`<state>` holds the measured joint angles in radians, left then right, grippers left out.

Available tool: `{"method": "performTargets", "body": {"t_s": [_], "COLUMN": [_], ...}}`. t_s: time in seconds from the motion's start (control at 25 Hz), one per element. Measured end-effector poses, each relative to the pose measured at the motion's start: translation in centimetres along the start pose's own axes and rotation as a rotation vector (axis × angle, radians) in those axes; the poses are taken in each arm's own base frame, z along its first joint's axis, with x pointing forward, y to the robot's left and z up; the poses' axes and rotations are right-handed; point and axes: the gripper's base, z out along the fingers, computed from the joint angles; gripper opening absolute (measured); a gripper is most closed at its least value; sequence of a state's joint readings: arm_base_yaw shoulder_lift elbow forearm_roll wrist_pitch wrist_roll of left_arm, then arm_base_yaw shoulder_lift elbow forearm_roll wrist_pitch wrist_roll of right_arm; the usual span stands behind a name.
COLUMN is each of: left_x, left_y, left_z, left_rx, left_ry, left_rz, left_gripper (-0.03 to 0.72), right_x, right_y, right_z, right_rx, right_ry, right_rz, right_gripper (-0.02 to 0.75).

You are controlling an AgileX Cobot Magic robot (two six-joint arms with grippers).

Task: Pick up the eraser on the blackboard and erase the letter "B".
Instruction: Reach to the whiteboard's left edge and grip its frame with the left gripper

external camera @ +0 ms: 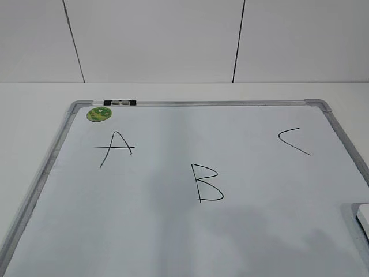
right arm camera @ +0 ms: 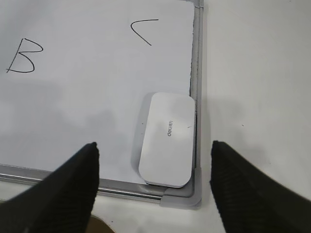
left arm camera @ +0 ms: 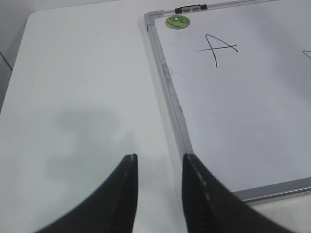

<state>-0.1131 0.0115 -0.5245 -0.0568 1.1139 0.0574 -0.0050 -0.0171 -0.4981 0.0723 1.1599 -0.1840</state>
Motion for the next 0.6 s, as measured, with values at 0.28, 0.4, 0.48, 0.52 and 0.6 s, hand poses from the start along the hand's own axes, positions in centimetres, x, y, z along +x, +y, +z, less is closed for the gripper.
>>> {"method": "performTargets", "body": {"t_s": [0.28,0.4,0.48,0.52,0.6], "left_x": [0.0,0.0,0.0,0.0,0.0], "left_y": [0.0,0.0,0.0,0.0,0.0], "left_z": [0.0,0.0,0.0,0.0,0.0], "left_rx": [0.0,0.0,0.0,0.0,0.0], "left_ry": [0.0,0.0,0.0,0.0,0.0], "left_rz": [0.0,0.0,0.0,0.0,0.0], "left_gripper": [0.235,0.235,0.235,0.235,0.235], "right_x": [0.0,0.0,0.0,0.0,0.0], "right_y": [0.0,-0.01,-0.01,-0.01,-0.01], "right_z": [0.0,0.0,0.0,0.0,0.0], "right_rx": [0.0,0.001,0.001,0.001,0.001], "right_ry": [0.0,0.0,0.0,0.0,0.0], "right_rz": [0.0,-0.001,-0.001,-0.001,-0.001], "right_gripper": [0.551,0.551,0.551,0.551,0.551]}}
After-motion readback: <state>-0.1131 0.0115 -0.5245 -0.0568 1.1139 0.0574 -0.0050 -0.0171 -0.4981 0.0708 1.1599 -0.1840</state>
